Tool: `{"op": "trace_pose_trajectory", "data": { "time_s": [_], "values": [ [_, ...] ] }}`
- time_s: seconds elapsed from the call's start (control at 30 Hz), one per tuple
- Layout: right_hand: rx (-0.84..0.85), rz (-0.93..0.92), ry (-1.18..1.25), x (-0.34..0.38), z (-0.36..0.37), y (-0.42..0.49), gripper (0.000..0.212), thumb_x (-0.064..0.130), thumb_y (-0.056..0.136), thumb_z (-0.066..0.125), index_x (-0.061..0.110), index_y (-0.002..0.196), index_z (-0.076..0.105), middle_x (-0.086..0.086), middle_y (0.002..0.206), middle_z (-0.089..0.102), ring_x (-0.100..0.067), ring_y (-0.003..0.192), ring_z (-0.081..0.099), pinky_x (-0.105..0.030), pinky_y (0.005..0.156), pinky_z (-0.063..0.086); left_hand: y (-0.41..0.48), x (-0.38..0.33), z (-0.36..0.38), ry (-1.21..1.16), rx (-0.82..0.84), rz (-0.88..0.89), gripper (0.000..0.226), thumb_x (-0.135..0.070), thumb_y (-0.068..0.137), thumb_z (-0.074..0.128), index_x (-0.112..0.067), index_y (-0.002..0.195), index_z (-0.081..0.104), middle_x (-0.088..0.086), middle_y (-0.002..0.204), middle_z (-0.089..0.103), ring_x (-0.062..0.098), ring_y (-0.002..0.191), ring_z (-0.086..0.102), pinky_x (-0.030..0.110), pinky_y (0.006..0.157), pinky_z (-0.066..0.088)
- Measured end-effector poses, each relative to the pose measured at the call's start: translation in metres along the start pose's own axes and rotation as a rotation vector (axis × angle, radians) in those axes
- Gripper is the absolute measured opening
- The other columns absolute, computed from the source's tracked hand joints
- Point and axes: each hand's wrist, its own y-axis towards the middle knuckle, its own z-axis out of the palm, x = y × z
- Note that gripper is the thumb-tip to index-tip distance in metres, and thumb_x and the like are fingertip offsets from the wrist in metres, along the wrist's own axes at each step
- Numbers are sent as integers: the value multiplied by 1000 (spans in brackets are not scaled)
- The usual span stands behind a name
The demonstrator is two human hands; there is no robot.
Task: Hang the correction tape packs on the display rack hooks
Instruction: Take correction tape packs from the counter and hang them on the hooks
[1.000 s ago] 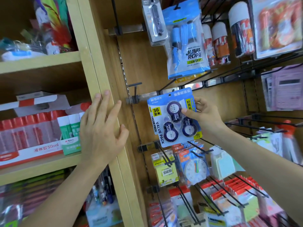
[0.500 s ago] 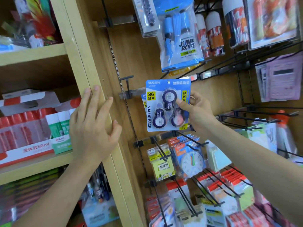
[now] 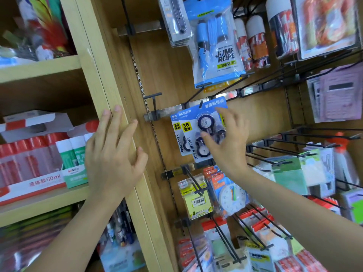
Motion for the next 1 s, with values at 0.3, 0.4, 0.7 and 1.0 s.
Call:
{"op": "trace_pose_trajectory", "data": {
  "time_s": [0.3, 0.4, 0.7, 1.0],
  "values": [
    [499, -42, -436, 2, 33, -9, 95, 61, 80, 68, 44, 154, 12, -3, 165, -18, -42, 148, 3, -58, 114, 19, 0, 1, -1, -6, 26, -6, 51, -29, 91, 54, -15, 140, 57, 7, 165, 28, 24, 155, 19, 49, 113, 34],
    [547, -8, -469, -2, 49, -5, 95, 63, 80, 65, 44, 155, 9, -5, 164, -21, -44, 148, 4, -59, 113, 20, 0, 1, -2, -14, 32, -8, 51, -29, 91, 55, -15, 140, 56, 7, 165, 27, 24, 155, 18, 50, 113, 33],
    [760, 88, -560, -23, 94, 32, 81, 62, 86, 59, 44, 153, 16, -5, 164, -22, -46, 148, 3, -62, 113, 17, -1, 0, -2, -26, 23, -9, 51, -29, 90, 54, -14, 139, 57, 8, 165, 28, 25, 154, 21, 51, 109, 36],
    [797, 157, -268, -17, 91, 26, 72, 46, 84, 69, 32, 149, 40, -8, 166, 2, -41, 145, 23, -48, 117, 25, 1, -3, -6, -19, 93, -52, 57, -32, 90, 57, -17, 145, 50, 4, 167, 23, 23, 156, 15, 46, 117, 27]
  ]
}}
